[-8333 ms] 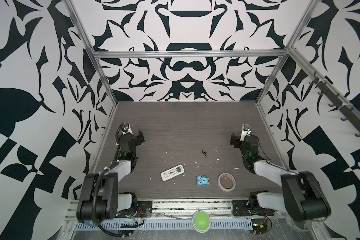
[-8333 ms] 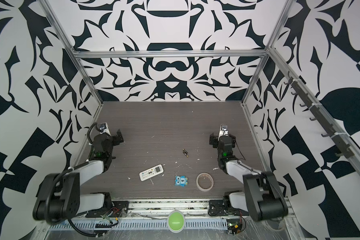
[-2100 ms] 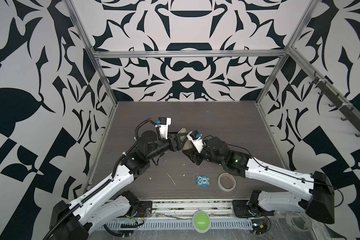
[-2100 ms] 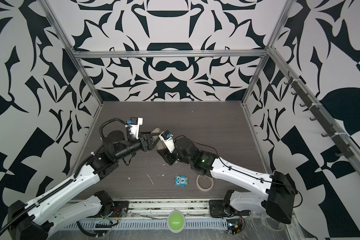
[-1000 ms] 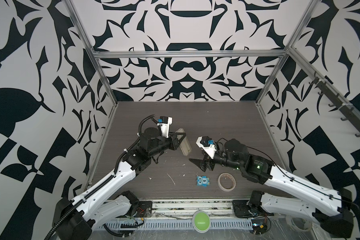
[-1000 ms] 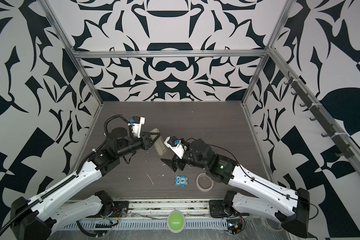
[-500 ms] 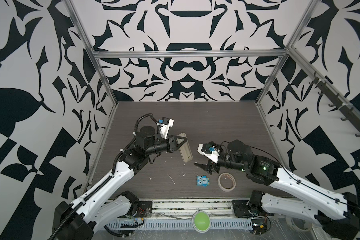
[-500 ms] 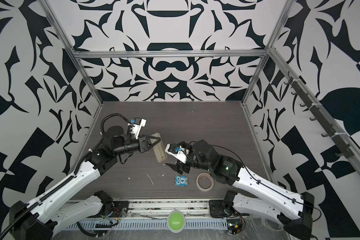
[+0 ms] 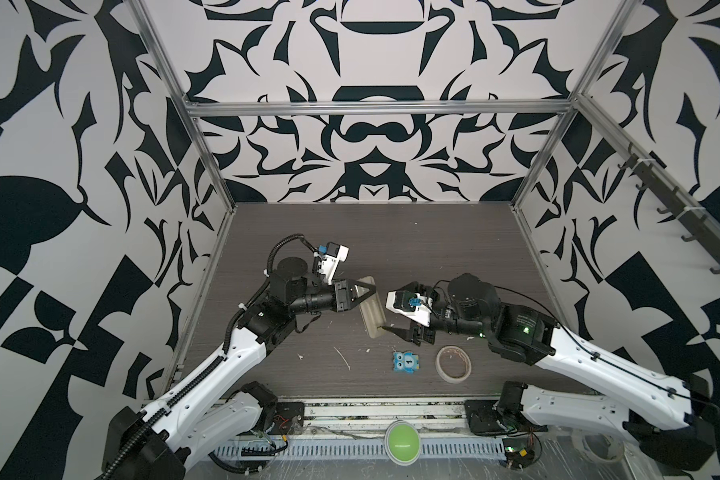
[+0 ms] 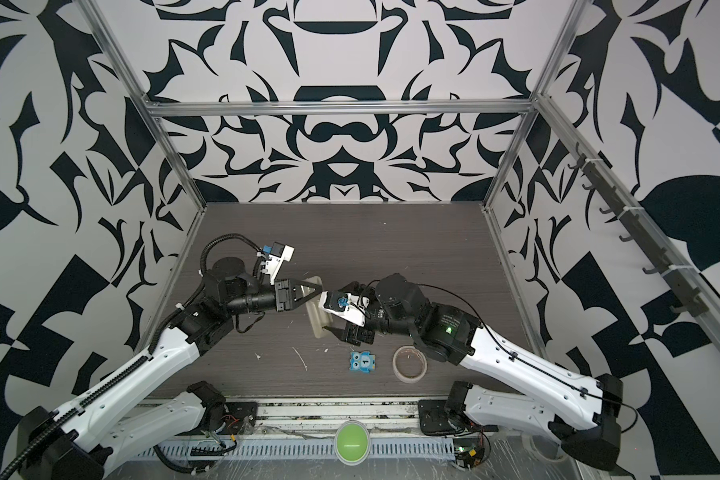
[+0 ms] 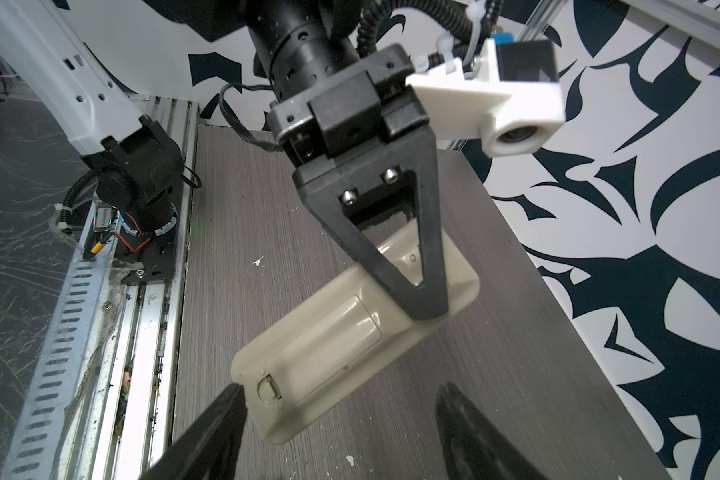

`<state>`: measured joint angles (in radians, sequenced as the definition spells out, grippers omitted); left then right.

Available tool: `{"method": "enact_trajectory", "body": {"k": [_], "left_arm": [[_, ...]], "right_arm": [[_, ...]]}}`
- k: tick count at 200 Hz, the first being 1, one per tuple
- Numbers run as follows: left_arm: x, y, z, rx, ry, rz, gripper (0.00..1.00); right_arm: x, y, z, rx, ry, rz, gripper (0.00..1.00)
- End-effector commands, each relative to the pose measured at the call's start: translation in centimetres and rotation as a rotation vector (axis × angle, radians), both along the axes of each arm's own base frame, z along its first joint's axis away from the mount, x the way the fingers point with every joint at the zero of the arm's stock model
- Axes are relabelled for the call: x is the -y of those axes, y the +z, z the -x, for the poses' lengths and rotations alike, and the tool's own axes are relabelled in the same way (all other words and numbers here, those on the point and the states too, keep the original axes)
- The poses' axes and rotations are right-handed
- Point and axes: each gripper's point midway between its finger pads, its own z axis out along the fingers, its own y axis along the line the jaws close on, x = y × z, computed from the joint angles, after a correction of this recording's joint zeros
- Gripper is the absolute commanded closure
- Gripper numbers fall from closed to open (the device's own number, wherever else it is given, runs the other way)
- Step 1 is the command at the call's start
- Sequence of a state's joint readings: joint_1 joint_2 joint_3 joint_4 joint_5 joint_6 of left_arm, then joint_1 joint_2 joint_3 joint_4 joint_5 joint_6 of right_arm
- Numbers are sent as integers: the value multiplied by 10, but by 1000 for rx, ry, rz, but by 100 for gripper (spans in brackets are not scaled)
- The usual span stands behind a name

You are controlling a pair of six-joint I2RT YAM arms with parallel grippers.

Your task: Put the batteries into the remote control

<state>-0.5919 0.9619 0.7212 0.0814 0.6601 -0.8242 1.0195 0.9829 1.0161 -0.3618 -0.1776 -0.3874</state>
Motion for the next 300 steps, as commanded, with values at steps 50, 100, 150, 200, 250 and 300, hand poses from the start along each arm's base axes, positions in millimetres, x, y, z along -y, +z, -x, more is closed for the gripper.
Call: {"method": "enact_trajectory", "body": {"k": [50, 100, 150, 200, 250, 300], "left_arm": [[3, 4, 11, -55, -66, 64, 100], [3, 4, 13, -67, -76, 66, 100], [3, 7, 19, -61, -106, 80, 100], [3, 5, 25, -70, -128, 82, 100], [3, 10, 26, -59, -135, 97, 100], [3, 12, 26, -58, -138, 122, 100]], "right_arm": [[-13, 17, 15, 89, 81, -3, 26], [-21, 9, 17, 131, 88, 42, 28], [-20, 13, 16, 178, 69, 36, 31], [-19, 13, 24, 195, 101, 39, 31], [-20, 7, 27, 200, 111, 66, 31], [-20, 4, 26, 209, 105, 77, 31]]}}
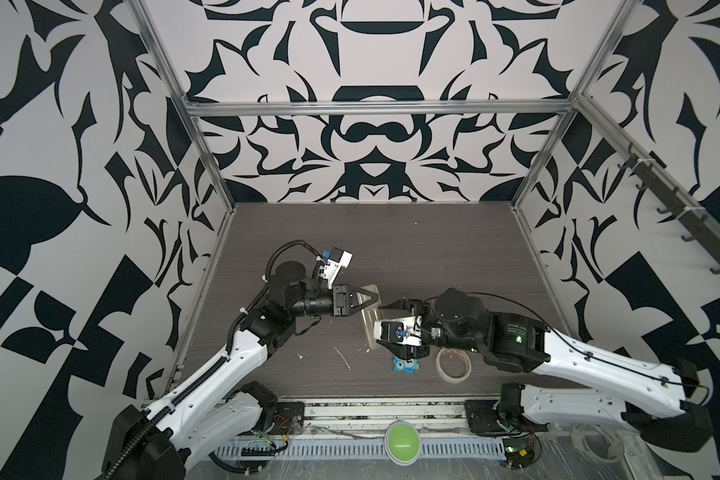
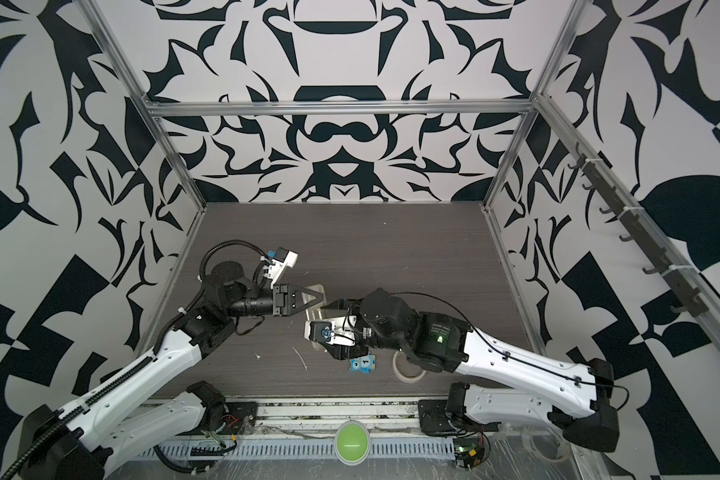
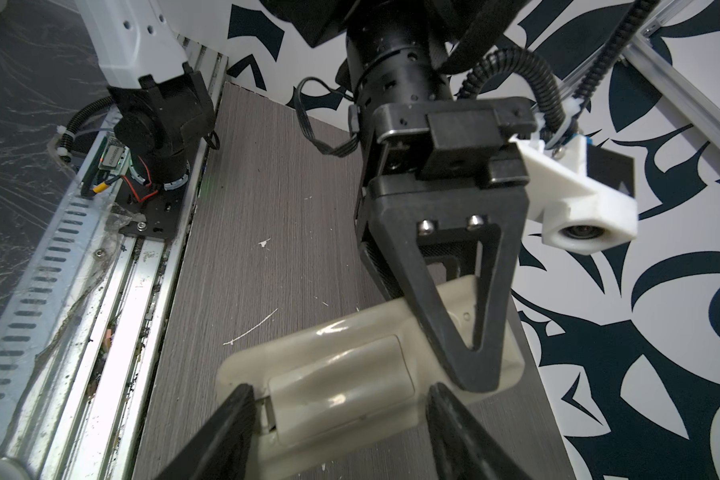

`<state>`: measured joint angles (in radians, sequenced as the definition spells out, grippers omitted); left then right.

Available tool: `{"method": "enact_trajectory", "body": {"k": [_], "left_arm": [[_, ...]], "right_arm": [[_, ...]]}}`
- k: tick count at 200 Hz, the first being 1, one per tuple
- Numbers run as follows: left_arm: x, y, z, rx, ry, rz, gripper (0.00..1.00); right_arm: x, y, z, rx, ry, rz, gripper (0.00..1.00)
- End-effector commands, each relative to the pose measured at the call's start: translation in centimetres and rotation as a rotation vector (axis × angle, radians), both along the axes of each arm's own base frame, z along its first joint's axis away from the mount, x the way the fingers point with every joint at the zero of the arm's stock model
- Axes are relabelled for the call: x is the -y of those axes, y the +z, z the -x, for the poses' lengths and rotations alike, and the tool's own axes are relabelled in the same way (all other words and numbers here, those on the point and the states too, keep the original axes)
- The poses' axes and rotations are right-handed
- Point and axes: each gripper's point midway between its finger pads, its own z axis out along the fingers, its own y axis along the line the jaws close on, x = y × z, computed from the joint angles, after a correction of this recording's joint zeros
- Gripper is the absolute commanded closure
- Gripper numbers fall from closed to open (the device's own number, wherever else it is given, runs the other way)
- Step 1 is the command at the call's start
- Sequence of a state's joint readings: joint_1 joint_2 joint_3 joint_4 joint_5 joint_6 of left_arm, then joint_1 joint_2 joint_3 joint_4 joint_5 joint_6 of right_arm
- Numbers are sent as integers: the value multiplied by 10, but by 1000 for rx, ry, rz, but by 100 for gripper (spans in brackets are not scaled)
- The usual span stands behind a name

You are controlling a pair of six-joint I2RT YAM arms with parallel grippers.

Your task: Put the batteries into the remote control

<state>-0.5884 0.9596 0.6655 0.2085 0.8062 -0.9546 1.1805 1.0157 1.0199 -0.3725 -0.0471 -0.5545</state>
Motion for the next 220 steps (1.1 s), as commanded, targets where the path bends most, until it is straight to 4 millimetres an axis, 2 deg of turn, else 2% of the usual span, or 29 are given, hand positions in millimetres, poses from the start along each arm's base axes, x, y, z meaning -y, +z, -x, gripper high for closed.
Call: {"method": "enact_trajectory", "body": {"k": [1, 119, 216, 220], "left_arm": [[-2, 9, 4, 25, -13, 40, 100], [-1, 7, 4, 14, -20, 43, 100], [-2, 4, 5, 9, -17, 43, 100], [-2, 4, 5, 8, -17, 43, 100]], "right_arm": [[-2, 16, -1, 33, -4, -36, 31], [-3, 5, -1, 70, -16, 18, 29], [0, -1, -17, 151, -107, 67, 29], [3, 0, -22, 166, -136, 73, 29]]}}
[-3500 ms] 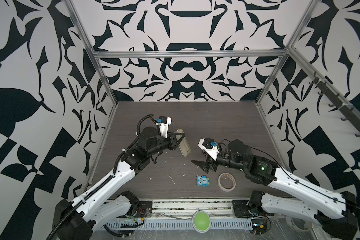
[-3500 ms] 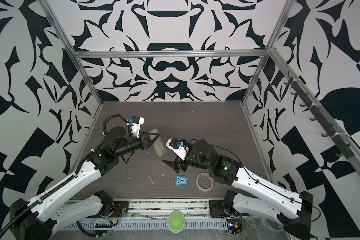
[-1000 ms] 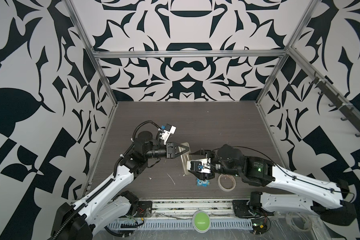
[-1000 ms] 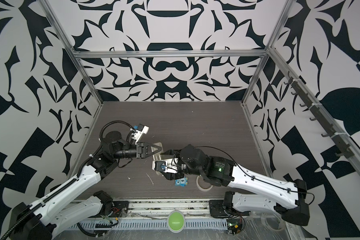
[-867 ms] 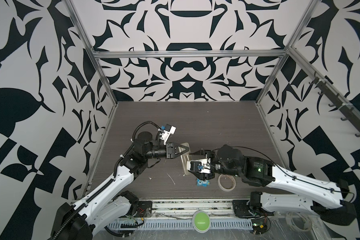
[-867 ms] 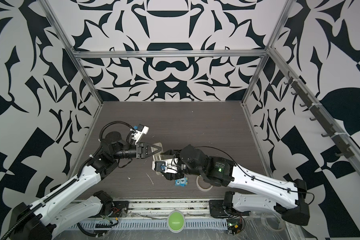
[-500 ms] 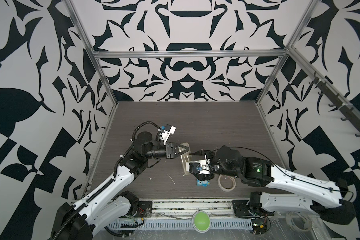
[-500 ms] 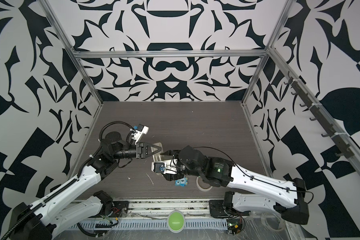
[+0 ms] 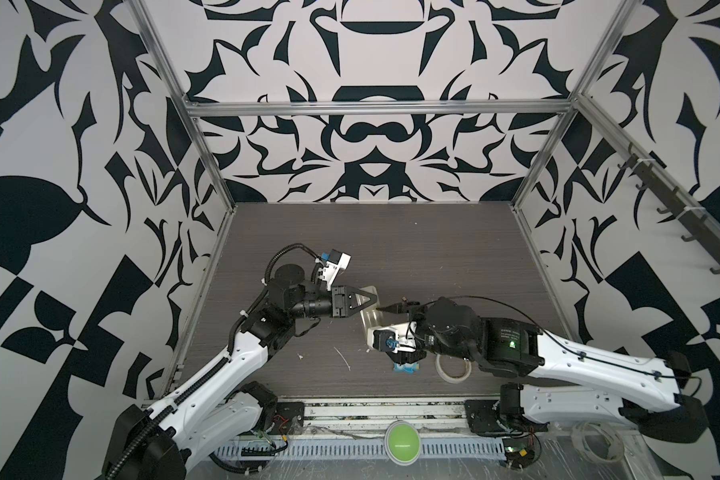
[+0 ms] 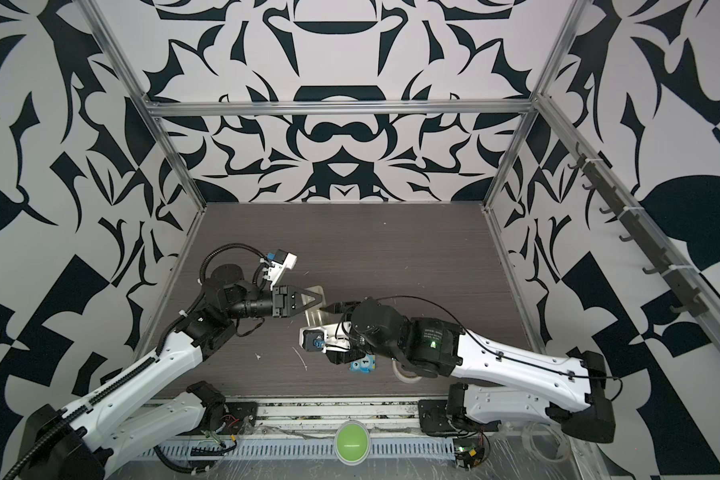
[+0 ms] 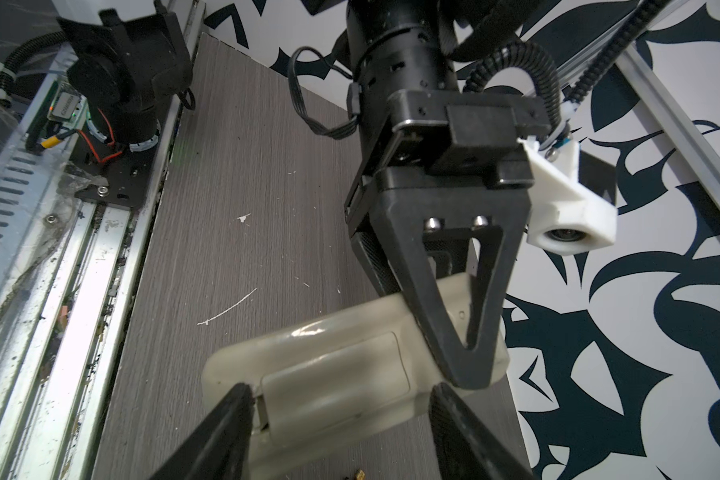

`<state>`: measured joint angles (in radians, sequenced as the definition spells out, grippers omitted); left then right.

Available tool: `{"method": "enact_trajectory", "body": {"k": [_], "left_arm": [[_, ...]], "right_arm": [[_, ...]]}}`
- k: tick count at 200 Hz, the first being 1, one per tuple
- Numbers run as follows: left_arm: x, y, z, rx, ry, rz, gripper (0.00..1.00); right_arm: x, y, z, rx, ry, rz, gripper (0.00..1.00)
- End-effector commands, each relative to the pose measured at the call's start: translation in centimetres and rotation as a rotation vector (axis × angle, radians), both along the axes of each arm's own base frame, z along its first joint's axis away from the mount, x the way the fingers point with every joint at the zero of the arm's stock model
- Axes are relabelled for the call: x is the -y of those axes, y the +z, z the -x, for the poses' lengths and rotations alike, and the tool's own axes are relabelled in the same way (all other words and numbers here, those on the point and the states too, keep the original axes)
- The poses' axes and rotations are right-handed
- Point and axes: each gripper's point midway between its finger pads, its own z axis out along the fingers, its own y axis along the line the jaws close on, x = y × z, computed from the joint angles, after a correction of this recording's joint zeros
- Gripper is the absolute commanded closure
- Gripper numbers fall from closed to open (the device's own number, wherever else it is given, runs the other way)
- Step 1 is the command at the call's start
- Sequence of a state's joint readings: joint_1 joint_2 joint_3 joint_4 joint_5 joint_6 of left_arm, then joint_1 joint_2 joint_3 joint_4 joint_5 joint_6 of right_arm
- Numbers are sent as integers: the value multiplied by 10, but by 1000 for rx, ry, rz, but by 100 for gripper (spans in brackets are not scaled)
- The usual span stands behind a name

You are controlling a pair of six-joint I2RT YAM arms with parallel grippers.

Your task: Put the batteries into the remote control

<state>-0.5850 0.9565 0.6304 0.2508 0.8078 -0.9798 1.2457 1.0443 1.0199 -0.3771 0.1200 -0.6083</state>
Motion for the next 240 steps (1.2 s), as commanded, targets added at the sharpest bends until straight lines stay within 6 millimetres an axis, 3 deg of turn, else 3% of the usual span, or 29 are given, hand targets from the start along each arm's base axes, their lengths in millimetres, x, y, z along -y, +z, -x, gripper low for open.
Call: {"method": "enact_trajectory", "body": {"k": [1, 57, 240], "left_arm": [[-1, 11, 5, 25, -20, 34, 100], [1, 10, 5, 17, -27, 31, 100], [5, -1, 1, -9, -36, 7, 100]], "right_arm": [[4, 10, -15, 66, -79, -5, 29], [7, 7, -29, 110, -150, 16, 30], [8, 22, -34, 172, -175, -65, 35]]}}
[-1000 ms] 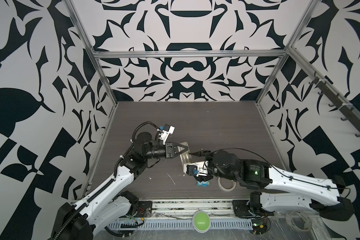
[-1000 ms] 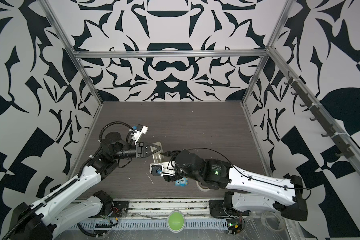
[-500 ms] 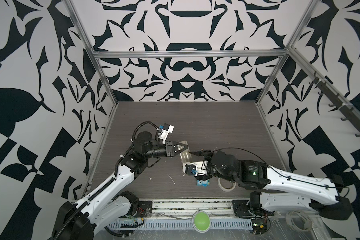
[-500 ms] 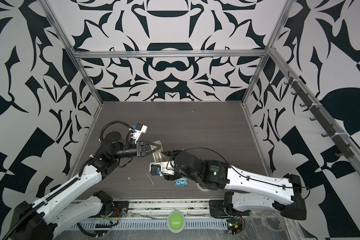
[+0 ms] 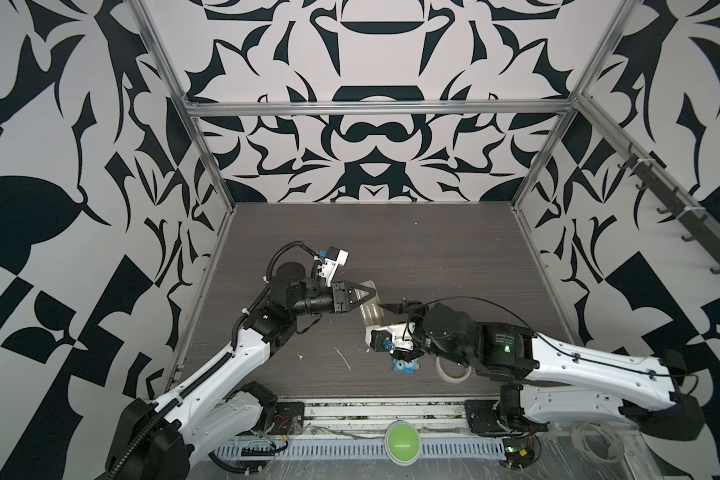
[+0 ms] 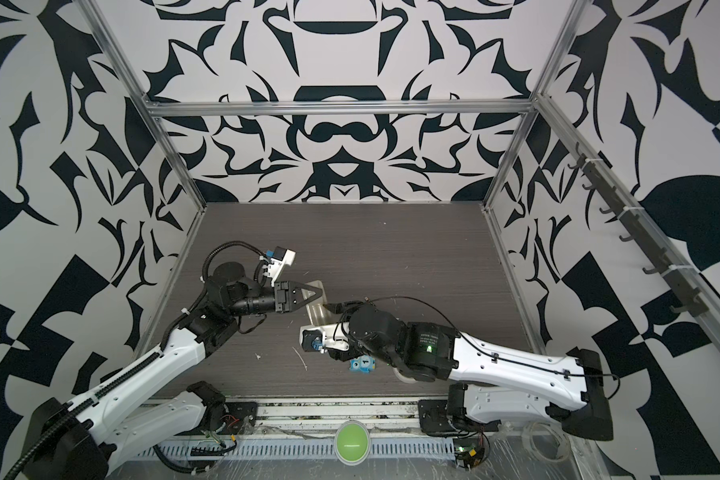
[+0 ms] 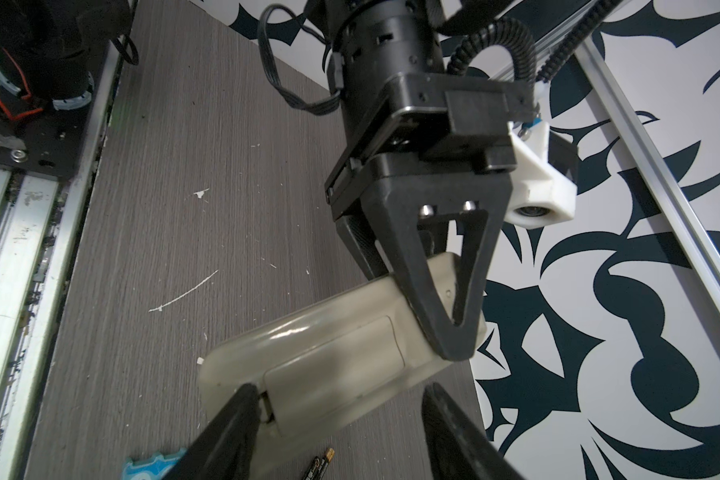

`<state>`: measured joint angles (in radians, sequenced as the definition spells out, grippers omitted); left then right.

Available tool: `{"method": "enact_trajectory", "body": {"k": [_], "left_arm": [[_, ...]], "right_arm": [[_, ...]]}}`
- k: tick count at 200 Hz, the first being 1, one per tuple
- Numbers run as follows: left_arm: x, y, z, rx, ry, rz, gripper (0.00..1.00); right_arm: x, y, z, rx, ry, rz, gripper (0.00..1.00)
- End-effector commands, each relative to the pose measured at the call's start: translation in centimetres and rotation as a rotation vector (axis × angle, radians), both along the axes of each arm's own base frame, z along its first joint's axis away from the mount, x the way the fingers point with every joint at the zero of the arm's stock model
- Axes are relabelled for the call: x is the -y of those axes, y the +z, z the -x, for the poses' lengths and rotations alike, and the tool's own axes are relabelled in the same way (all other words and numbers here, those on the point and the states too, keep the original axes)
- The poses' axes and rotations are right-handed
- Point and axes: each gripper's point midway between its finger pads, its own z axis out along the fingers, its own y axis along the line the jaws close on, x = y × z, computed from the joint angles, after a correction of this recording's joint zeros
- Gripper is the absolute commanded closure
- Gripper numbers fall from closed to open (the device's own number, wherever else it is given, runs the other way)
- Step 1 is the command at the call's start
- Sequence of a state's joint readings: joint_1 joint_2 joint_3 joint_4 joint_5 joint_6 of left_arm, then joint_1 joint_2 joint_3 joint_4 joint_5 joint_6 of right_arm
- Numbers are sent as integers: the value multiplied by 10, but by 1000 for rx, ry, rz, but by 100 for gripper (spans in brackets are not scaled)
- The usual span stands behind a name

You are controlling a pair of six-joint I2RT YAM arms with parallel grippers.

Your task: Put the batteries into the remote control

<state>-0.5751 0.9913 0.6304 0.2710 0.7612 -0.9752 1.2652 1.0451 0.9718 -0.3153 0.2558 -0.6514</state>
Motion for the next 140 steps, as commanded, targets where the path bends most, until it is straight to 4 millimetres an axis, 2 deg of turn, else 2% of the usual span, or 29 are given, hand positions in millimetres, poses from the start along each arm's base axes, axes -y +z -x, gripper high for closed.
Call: {"method": "enact_trajectory", "body": {"k": [1, 140], "left_arm": [[4, 6, 17, -5, -92, 22, 100], [6, 4, 12, -8, -85, 16, 100]], "right_arm": [[3, 29, -18, 79, -88, -92, 35], [4, 43, -14, 93, -78, -154, 37]]}}
